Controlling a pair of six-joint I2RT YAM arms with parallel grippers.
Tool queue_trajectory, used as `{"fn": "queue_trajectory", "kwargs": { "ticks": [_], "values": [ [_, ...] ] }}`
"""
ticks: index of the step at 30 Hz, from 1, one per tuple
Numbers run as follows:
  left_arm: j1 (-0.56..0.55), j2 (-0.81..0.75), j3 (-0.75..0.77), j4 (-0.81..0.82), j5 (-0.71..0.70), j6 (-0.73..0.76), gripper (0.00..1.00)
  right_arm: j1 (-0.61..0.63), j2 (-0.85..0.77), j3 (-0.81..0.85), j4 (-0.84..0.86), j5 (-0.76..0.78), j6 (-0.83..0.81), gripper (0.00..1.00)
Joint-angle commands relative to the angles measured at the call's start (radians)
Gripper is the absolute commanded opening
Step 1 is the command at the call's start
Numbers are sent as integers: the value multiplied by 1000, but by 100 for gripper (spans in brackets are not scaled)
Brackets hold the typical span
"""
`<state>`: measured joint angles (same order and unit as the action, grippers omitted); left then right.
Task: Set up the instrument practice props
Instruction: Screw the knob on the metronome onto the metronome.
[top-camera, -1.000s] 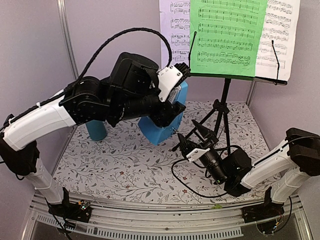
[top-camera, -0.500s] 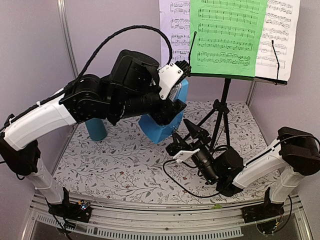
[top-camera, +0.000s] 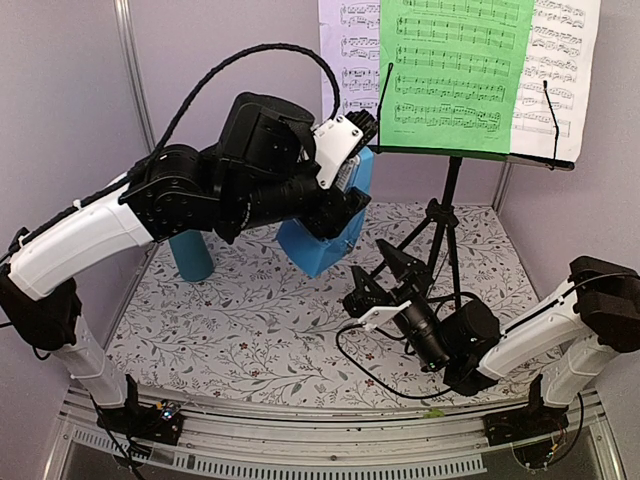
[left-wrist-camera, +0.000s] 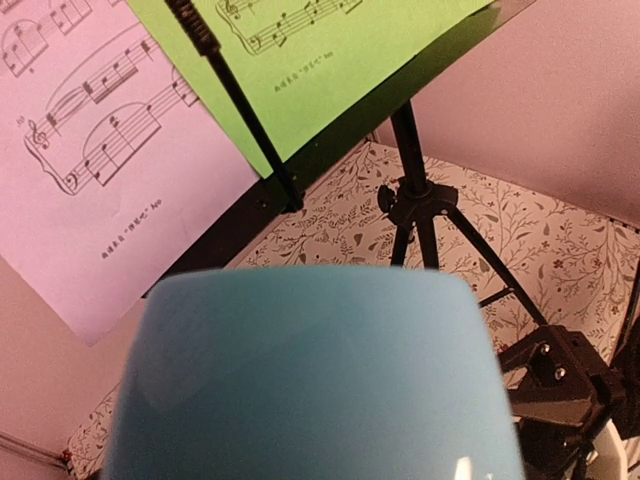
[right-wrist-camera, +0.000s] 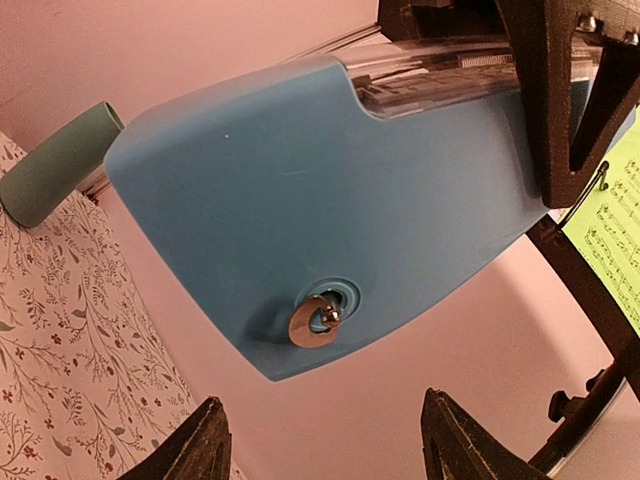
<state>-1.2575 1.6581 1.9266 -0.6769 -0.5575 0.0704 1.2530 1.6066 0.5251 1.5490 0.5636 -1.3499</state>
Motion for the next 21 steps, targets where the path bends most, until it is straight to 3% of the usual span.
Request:
{"fn": "queue_trajectory", "kwargs": {
  "ticks": [1,9,21],
  "values": [
    [8,-33,28,150,-1,43,0,8,21,41,284,-19,-58,67],
    [13,-113,-116,334,19,132,0,8,27,110,284,-18,-163,67],
    [15,-139,-147,391,104,160,0,11,37,155,284,-2,-256,66]
  ]
}}
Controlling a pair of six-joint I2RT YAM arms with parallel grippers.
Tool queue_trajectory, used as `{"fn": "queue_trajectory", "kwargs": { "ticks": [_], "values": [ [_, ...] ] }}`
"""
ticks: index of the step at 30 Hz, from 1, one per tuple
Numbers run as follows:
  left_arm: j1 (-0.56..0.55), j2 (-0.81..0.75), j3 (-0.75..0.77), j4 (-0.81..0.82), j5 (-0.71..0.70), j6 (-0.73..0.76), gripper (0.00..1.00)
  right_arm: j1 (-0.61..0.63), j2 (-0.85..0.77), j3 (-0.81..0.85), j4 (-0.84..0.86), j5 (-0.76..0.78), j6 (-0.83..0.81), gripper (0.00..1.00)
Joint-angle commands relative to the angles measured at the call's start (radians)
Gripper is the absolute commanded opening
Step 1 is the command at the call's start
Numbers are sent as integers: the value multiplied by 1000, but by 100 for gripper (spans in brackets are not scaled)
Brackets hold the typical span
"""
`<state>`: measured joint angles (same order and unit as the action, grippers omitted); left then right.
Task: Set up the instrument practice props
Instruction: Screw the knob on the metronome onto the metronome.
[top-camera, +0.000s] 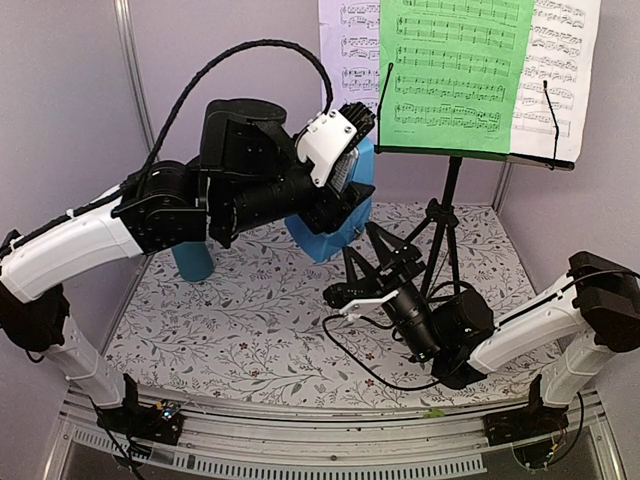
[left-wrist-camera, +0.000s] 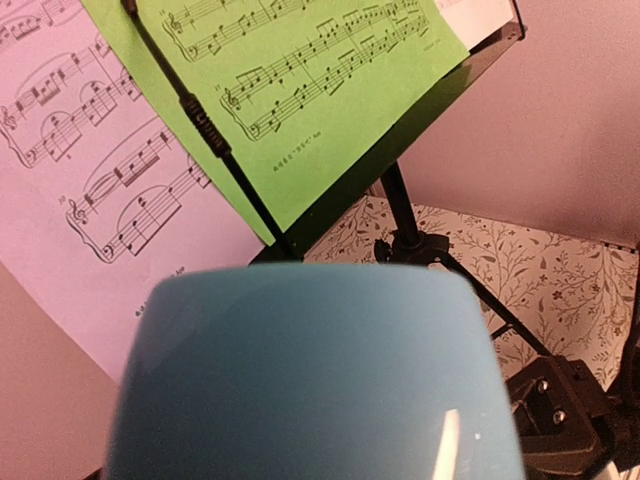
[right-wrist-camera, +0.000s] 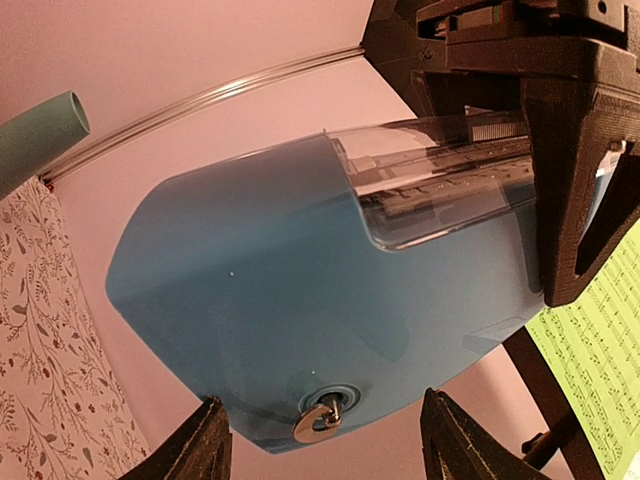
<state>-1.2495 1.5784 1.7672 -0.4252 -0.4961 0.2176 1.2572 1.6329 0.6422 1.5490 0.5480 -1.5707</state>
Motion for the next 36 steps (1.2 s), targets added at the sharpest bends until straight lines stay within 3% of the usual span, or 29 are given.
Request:
{"fn": "queue_trajectory", "kwargs": {
  "ticks": [1,36],
  "values": [
    [7,-58,14,136,47,13,0,7,11,44,284,17,-36,66],
    [28,-101,-50,109,83,-39,0,7,1,87,285,53,-120,60]
  ]
}}
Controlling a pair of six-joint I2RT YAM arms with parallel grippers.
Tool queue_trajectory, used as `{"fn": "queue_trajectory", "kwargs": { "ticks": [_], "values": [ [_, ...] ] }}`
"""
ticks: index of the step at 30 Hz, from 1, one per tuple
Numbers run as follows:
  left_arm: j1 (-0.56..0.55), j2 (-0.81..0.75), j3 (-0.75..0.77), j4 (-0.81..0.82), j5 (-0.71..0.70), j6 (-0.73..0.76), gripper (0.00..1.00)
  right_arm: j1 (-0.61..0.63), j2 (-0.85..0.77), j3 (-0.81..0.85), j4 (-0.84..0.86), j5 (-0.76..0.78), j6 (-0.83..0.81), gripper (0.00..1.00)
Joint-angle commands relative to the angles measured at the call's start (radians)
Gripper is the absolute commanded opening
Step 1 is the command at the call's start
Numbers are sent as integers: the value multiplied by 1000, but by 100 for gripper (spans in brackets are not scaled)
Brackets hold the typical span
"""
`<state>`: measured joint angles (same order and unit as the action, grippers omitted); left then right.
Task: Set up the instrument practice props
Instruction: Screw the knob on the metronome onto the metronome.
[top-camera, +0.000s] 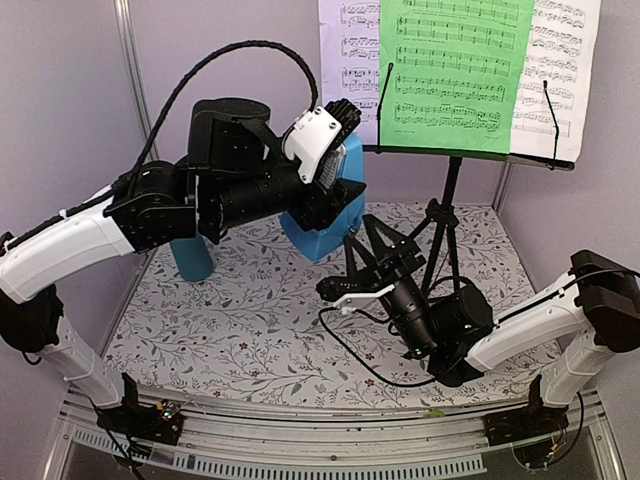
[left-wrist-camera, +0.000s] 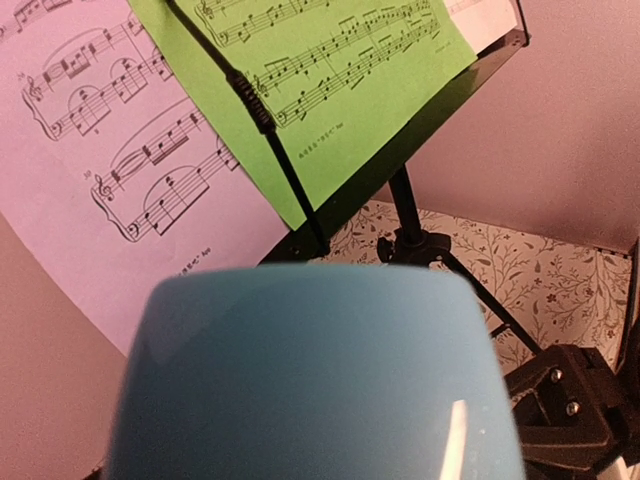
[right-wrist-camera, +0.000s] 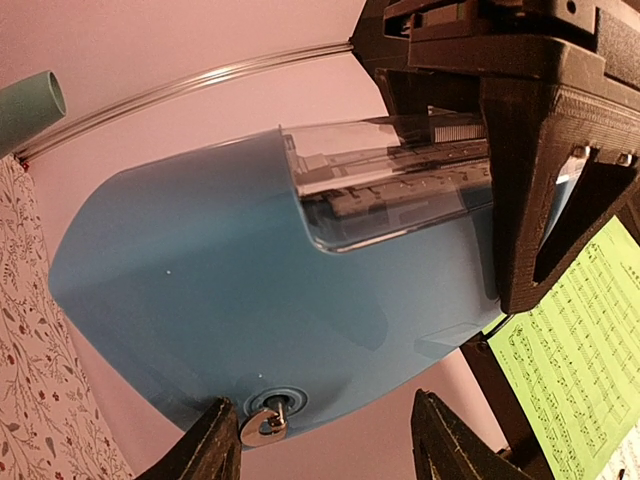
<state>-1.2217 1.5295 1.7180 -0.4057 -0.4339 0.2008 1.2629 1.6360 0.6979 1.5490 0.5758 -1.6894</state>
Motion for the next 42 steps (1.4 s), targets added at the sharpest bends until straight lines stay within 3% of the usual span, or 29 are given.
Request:
{"fn": "queue_trajectory", "kwargs": {
  "ticks": [1,27,34,39,42],
  "values": [
    [1,-54,-6,89,20,-24,0,1,-2,32,285,25,-1,59],
    [8,-50,-9,103,11,-24,0,7,7,8,284,29,26,20],
    [10,-58,-22,115,4,-23,0,7,15,8,284,49,51,0],
    [10,-87,-85,188,16,-8,0,7,-8,16,283,91,137,0],
    [6,-127,-193,298,31,18,0,13,-81,12,160,129,321,0]
  ]
}}
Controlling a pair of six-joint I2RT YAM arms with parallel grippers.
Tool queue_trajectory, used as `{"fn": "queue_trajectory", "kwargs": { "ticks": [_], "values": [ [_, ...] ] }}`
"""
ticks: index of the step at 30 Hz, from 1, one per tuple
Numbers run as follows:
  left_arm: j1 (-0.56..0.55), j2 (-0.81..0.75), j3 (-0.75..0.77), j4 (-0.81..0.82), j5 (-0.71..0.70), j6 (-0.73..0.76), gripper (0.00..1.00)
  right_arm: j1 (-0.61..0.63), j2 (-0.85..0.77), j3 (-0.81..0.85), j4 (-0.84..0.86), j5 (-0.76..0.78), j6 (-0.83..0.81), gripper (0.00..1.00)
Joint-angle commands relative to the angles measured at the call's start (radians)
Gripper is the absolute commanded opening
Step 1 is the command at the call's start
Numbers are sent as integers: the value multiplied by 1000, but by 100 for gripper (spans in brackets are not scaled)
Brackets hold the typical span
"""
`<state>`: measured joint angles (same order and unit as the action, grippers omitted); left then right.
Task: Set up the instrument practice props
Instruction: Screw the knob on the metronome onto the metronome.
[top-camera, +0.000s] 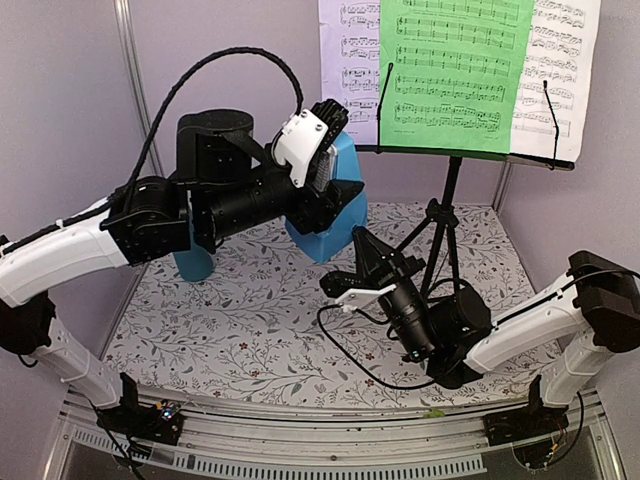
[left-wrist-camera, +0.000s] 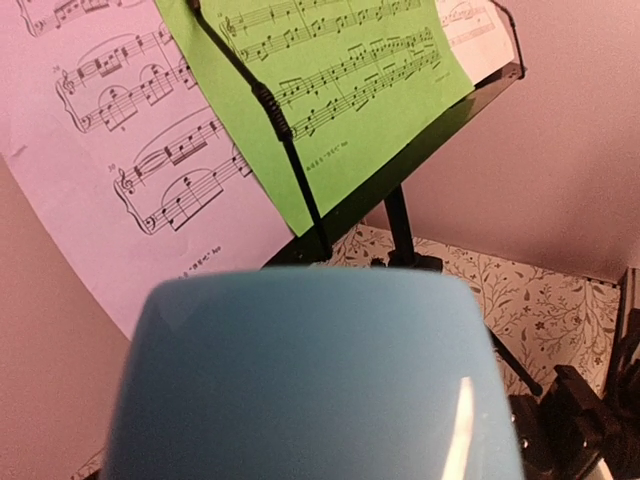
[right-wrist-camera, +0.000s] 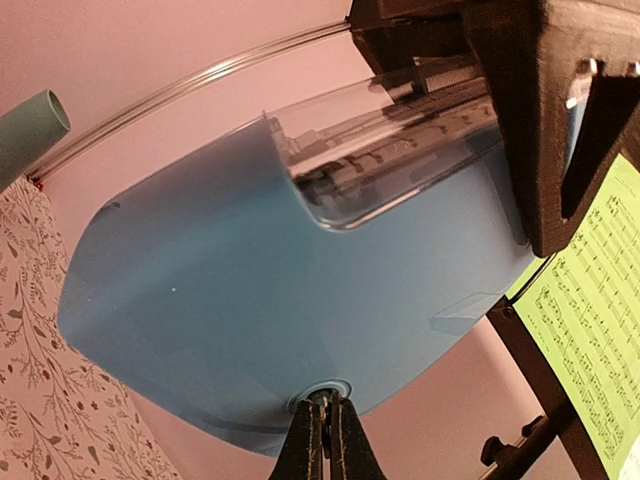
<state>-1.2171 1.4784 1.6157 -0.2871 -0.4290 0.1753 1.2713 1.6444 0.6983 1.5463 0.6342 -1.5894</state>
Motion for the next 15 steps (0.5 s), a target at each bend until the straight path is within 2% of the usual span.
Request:
{"fn": "queue_trajectory", "kwargs": {
  "ticks": [1,2,6,7,10,15],
  "values": [
    [-3,-92,-130,225,30,58,0,5,-128,10,80,75,317,0],
    [-9,-107,-167,291,32,76,0,5,-172,9,-17,73,403,0],
    [-28,-153,-296,462,45,146,0,-4,-364,17,-382,-16,951,0],
    [-30,-160,-319,497,49,157,0,-9,-395,18,-447,-41,1040,0],
    [-33,-185,-390,600,70,187,0,-15,-460,28,-561,-94,1307,0],
    [-43,-218,-488,751,103,228,0,-30,-527,29,-653,-180,1636,0]
  ]
}}
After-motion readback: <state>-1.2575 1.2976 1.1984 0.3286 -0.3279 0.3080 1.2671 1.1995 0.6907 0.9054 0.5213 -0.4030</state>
